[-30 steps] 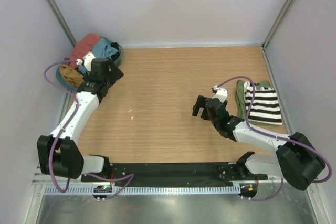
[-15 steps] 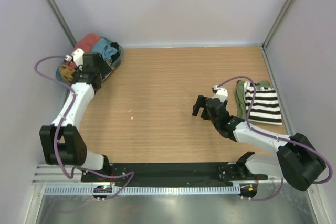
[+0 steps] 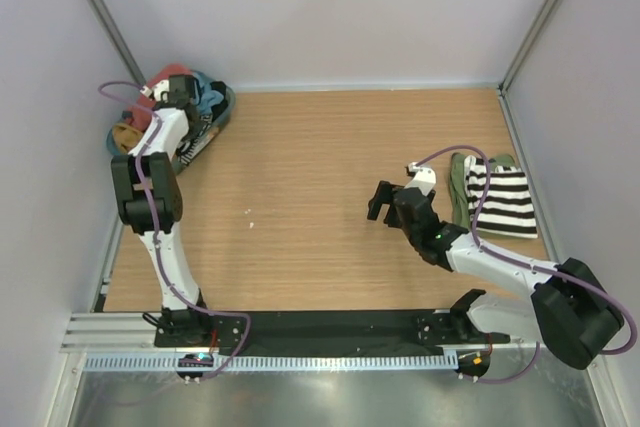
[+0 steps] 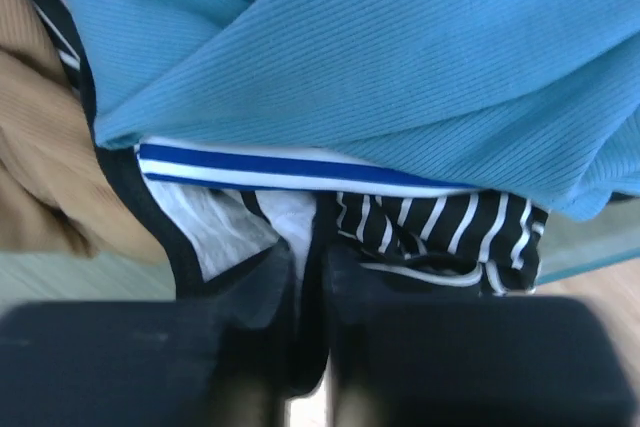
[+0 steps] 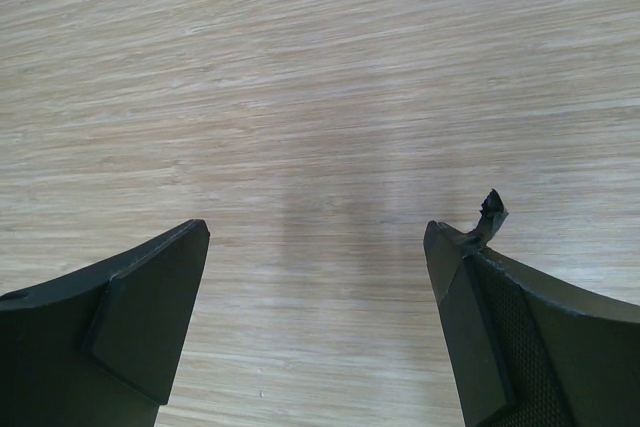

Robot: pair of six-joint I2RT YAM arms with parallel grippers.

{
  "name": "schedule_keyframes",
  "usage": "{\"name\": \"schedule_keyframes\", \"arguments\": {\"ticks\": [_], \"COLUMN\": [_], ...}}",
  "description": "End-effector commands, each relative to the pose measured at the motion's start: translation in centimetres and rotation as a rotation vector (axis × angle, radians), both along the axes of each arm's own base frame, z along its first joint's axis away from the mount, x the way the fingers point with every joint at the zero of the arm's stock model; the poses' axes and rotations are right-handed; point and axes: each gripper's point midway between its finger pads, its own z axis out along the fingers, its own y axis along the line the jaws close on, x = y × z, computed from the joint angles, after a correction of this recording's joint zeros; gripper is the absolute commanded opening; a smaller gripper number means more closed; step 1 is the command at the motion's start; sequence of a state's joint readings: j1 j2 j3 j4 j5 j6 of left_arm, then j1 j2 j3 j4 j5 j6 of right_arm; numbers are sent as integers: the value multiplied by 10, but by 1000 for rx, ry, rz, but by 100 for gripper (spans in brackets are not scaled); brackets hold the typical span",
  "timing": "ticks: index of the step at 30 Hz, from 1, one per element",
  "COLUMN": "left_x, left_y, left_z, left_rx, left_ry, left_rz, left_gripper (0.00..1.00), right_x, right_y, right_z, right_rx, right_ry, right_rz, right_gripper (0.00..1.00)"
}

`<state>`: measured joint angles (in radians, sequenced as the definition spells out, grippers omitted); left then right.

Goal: Fold and stack the tank tops
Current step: Grab the tank top from the pile

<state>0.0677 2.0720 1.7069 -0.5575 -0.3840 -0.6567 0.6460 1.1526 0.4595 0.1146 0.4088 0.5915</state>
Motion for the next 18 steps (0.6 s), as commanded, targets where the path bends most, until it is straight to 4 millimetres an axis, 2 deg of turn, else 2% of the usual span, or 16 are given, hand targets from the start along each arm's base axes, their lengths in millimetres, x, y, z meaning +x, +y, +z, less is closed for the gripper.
{"name": "schedule_keyframes", "arguments": {"ticks": [1, 2, 3, 6, 7, 9, 10, 13, 14, 15, 16, 18], "left_x": [-7, -10, -13, -23, -30, -36, -45, -58, -72, -77, -89, -101], "left_y": [-2, 2, 2, 5, 4, 0, -3, -11, -14, -17, -23, -32], "left_z": [22, 31, 53, 84, 113, 144, 172, 216, 247, 261, 286, 314], "left_rx": [-17, -4, 5, 21, 25, 15, 13, -2, -6, -10, -23, -50], "left_ry": [0, -20, -71, -152, -213, -284, -348, -477, -557, -594, -659, -729], "left_rz": [-16, 1, 8, 20, 21, 6, -2, -33, -40, -47, -75, -112], "left_gripper": [5, 0, 0, 0, 0, 0, 0, 0, 0, 0, 0, 0], "right_x": [7, 7, 8, 8, 8, 8, 9, 9, 9, 9, 9, 9], "right_y": [-3, -3, -3, -3, -2, -1, -1, -1, -1, -1, -1, -2], "right_z": [16, 16, 18, 16, 16, 15, 15, 15, 15, 15, 16, 17], "right_rx": [10, 10, 11, 10, 11, 12, 9, 6, 4, 4, 5, 7], "right_ry": [-68, -68, -71, -65, -66, -64, -62, -60, -61, -61, -63, -67], "right_rz": [-26, -26, -29, -27, -26, -23, -23, -22, -22, -22, -23, -24], "right_gripper": [97, 97, 97, 97, 97, 97, 97, 97, 97, 97, 97, 97]}}
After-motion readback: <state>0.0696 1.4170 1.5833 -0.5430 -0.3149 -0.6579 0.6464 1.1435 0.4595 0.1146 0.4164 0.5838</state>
